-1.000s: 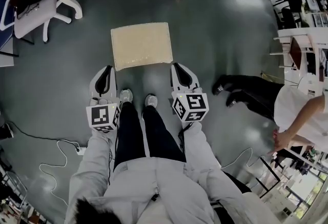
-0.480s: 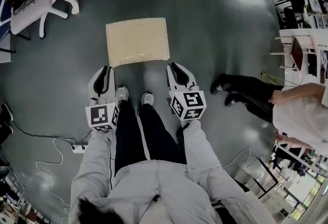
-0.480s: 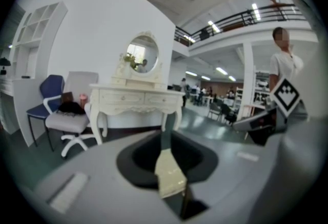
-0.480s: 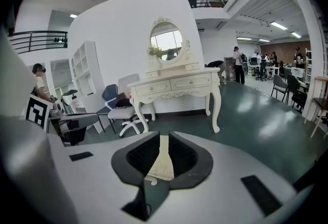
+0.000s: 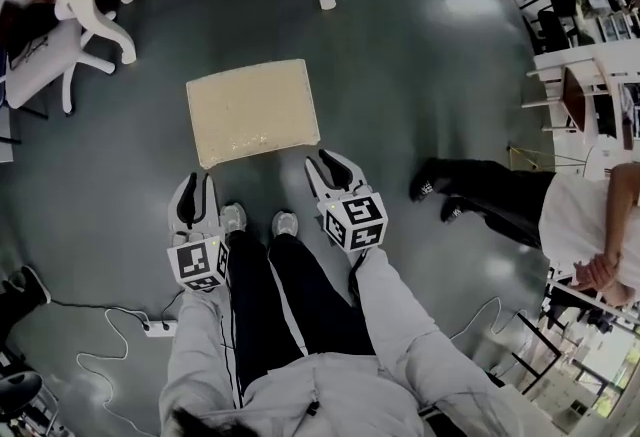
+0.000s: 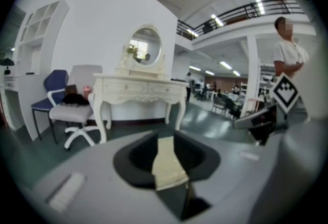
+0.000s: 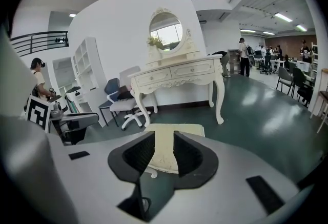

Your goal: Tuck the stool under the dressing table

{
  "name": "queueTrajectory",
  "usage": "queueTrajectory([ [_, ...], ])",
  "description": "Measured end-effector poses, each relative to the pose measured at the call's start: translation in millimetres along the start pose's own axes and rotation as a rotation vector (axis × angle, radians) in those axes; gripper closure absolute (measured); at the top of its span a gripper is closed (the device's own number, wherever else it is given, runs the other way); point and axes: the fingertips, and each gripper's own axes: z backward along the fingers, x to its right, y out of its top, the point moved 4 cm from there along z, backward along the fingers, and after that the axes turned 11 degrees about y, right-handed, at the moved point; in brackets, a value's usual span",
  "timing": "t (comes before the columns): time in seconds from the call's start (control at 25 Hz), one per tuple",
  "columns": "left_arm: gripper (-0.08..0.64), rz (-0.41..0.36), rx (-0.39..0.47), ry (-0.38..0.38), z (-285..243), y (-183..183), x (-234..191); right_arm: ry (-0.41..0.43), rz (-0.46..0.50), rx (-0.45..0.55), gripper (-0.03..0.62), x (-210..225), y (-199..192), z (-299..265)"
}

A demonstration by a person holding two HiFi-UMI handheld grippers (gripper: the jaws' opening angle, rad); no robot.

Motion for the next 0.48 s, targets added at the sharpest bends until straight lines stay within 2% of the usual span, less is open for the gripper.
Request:
queueTrajectory([
  [0.28,0.436,0.024,-0.041,0.048,-9.6,-33.6,0.3,0.032,-0.030,-0.017,0.421,15.7,-28.4,-10.5],
  [0.48,0.414,0.006,-0.068,0.043,-24.9,-55.0,-2.4,0.033,-0.037,-0.033,0.396,27.7,-43.3,-25.4],
])
